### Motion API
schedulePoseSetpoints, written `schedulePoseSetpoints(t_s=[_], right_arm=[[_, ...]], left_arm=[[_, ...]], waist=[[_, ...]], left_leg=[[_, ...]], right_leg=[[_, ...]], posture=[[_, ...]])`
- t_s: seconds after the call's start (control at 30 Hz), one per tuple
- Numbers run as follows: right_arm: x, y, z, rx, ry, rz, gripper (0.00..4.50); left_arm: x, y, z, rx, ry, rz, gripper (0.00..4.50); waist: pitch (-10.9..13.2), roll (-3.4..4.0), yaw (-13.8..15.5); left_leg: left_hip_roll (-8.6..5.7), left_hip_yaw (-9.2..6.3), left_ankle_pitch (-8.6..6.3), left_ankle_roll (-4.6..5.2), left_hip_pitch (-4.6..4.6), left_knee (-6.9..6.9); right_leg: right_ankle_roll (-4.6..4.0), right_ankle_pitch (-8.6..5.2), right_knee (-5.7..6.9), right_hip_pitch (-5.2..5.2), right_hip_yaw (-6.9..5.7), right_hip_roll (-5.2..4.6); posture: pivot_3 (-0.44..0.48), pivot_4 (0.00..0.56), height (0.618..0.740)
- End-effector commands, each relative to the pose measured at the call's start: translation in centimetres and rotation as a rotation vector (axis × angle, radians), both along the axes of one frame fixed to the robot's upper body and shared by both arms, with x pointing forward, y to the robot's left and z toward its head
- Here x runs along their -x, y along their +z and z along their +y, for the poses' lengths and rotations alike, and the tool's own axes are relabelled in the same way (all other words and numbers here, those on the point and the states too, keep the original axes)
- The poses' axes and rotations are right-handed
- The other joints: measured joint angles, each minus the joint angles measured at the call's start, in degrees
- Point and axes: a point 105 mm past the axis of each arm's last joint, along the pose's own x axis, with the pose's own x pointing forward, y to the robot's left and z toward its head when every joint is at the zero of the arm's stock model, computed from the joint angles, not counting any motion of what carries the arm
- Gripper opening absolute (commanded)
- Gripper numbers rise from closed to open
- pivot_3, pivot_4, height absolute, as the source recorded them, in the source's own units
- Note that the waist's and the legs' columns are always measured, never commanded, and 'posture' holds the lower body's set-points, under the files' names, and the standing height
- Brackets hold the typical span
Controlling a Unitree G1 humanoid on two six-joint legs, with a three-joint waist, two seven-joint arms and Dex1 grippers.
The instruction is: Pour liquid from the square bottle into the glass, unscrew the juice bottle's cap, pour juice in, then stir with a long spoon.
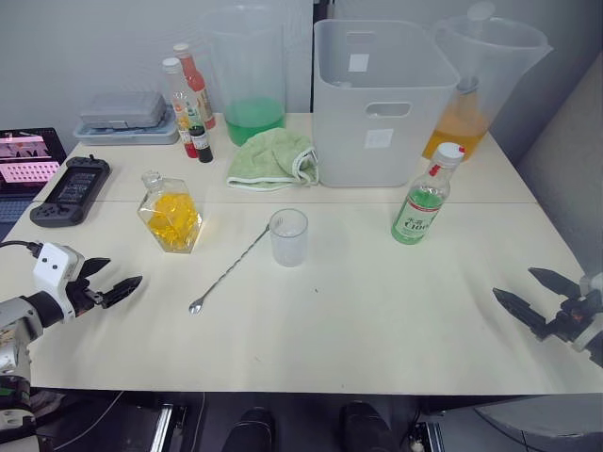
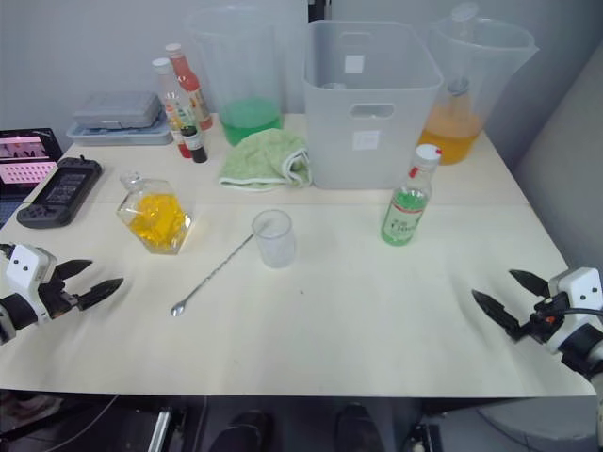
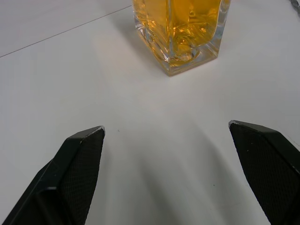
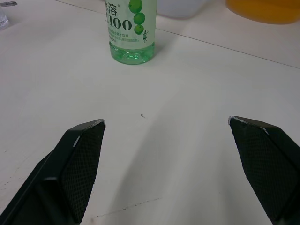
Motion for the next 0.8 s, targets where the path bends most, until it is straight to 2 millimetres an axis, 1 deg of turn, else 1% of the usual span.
schedulePoseSetpoints(t_s=[0.03, 0.07, 0.13, 0.23, 0.27, 0.33, 0.43, 0.5, 0.57, 0.67, 0.73, 0.8], right_arm=[[-0.4, 1.4, 0.5, -0.014, 0.017, -0.049, 4.5], [-0.7, 1.6, 1.2, -0.023, 0.043, -0.048, 4.5], [-1.7, 2.7, 3.6, -0.06, 0.134, -0.058, 4.5], [-2.3, 4.1, 6.7, -0.096, 0.265, -0.049, 4.5], [-2.4, 4.6, 7.7, -0.103, 0.31, -0.049, 4.5], [-2.3, 5.2, 9.1, -0.11, 0.369, -0.042, 4.5], [-2.1, 6.3, 12.1, -0.132, 0.516, -0.03, 4.5], [-1.7, 6.7, 13.3, -0.13, 0.588, -0.018, 4.5], [-1.5, 7.0, 14.0, -0.129, 0.625, -0.014, 4.5], [-0.8, 8.1, 16.0, -0.124, 0.715, -0.027, 4.5], [-0.5, 8.7, 17.1, -0.1, 0.753, -0.041, 4.5], [-0.4, 8.7, 17.5, -0.071, 0.762, -0.043, 4.5]], left_arm=[[0.1, 1.4, 0.2, 0.007, 0.001, -0.052, 4.48], [0.2, 1.4, 0.1, 0.017, 0.006, -0.06, 4.48], [0.8, 1.2, -0.7, 0.051, -0.009, -0.077, 4.48], [1.6, 1.7, -1.7, 0.137, 0.0, -0.125, 4.48], [1.9, 1.7, -2.0, 0.148, 0.009, -0.139, 4.48], [2.4, 1.8, -2.3, 0.156, 0.027, -0.155, 4.48], [3.0, 1.9, -3.2, 0.207, 0.075, -0.207, 4.48], [3.0, 1.9, -3.5, 0.228, 0.129, -0.229, 4.48], [3.0, 1.5, -3.8, 0.218, 0.159, -0.222, 4.48], [2.7, 1.1, -5.8, 0.267, 0.185, -0.253, 4.48], [1.9, 1.2, -7.2, 0.307, 0.203, -0.281, 4.48], [1.3, 1.5, -7.8, 0.325, 0.213, -0.306, 4.48]], waist=[[0.0, 0.0, 0.0], [0.0, 0.0, -0.09], [0.01, 0.02, -0.52], [0.01, 0.03, -0.74], [0.02, 0.03, -0.68], [0.02, 0.01, -0.23], [0.02, 0.0, 0.14], [0.02, -0.01, 0.65], [0.02, -0.06, 1.23], [0.02, -0.1, 1.58], [0.02, -0.1, 1.83], [0.0, -0.18, 1.96]], left_leg=[[0.0, 0.0, 0.0, 0.0, 0.0, 0.0], [0.0, 0.0, 0.0, 0.0, 0.0, 0.0], [0.03, 0.08, 0.0, 0.0, 0.02, 0.0], [0.14, 0.18, 0.0, 0.0, 0.04, 0.0], [0.16, 0.18, 0.0, 0.0, 0.03, 0.0], [0.21, 0.17, 0.0, 0.0, 0.01, 0.0], [0.21, 0.17, 0.0, 0.0, -0.01, 0.0], [0.19, 0.18, 0.0, 0.0, -0.01, 0.02], [0.18, 0.17, 0.0, 0.0, -0.01, 0.05], [0.17, 0.18, 0.0, 0.0, -0.02, 0.05], [0.16, 0.2, 0.0, 0.0, -0.04, 0.08], [0.16, 0.18, 0.0, 0.0, -0.04, 0.09]], right_leg=[[0.0, 0.0, 0.0, 0.0, 0.0, 0.0], [0.0, 0.0, 0.0, 0.0, 0.0, 0.0], [-0.02, 0.02, 0.01, -0.02, 0.06, 0.0], [-0.06, 0.04, 0.04, -0.02, 0.13, 0.03], [-0.06, 0.04, 0.03, -0.03, 0.12, 0.07], [-0.08, 0.05, 0.02, -0.04, 0.14, 0.11], [-0.08, 0.06, -0.01, -0.05, 0.15, 0.12], [-0.08, 0.06, -0.03, -0.03, 0.16, 0.1], [-0.08, 0.06, -0.04, -0.02, 0.14, 0.1], [-0.08, 0.06, -0.08, -0.02, 0.16, 0.1], [-0.08, 0.07, -0.08, -0.02, 0.16, 0.09], [-0.08, 0.07, -0.07, -0.01, 0.13, 0.11]], posture=[[0.0, 0.15, 0.74], [0.0, 0.15, 0.74], [0.0, 0.15, 0.74], [0.0, 0.15, 0.74], [0.0, 0.15, 0.74], [0.0, 0.15, 0.74], [0.0, 0.15, 0.74], [0.0, 0.15, 0.74], [0.0, 0.15, 0.74], [0.0, 0.15, 0.74], [0.0, 0.15, 0.74], [0.0, 0.15, 0.74]])
